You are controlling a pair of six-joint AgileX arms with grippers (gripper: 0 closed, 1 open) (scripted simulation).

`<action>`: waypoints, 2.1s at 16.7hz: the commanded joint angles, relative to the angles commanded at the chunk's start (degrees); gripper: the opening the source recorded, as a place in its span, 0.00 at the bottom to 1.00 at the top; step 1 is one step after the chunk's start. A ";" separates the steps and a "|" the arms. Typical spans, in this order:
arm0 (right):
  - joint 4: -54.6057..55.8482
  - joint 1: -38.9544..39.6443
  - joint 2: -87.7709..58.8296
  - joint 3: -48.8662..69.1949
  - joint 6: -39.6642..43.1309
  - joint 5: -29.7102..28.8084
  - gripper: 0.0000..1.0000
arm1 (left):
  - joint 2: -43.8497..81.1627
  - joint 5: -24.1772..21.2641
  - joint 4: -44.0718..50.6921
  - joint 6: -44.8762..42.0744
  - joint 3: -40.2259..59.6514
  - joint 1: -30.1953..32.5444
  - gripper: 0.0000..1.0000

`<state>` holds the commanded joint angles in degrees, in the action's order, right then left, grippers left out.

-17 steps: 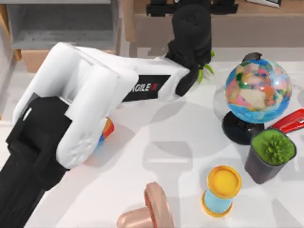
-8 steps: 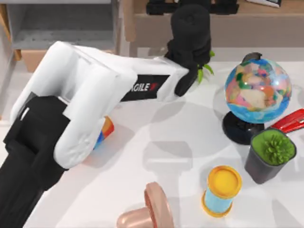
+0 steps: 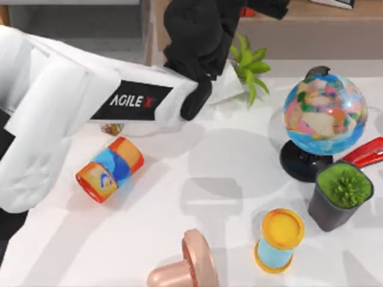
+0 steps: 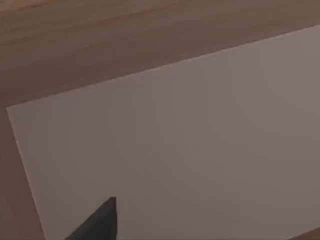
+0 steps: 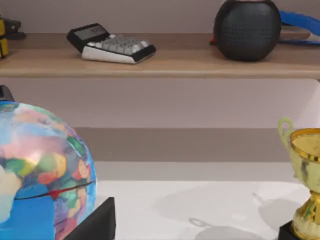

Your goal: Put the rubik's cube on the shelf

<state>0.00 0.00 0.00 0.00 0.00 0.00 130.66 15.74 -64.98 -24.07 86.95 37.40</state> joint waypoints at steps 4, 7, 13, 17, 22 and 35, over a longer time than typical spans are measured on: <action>0.00 0.00 0.00 0.00 0.00 0.00 1.00 | -9.71 -14.49 -6.60 -10.65 -15.59 -6.70 1.00; 0.00 0.00 0.00 0.00 0.00 0.00 1.00 | -15.66 -25.29 -11.01 -19.40 -28.01 -14.91 1.00; 0.00 0.00 0.00 0.00 0.00 0.00 1.00 | -21.29 -44.03 -17.32 -37.75 -50.65 -37.05 1.00; 0.00 0.00 0.00 0.00 0.00 0.00 1.00 | -20.49 -52.99 -19.73 -49.62 -61.15 -53.21 1.00; 0.00 0.00 0.00 0.00 0.00 0.00 1.00 | -17.82 -58.62 -21.97 -61.73 -64.68 -70.72 1.00; 0.00 0.00 0.00 0.00 0.00 0.00 1.00 | -15.98 -57.94 -22.21 -67.04 -60.16 -77.16 1.00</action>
<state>0.00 0.00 0.00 0.00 0.00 0.00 114.68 -42.20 -87.19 -91.10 26.79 -39.76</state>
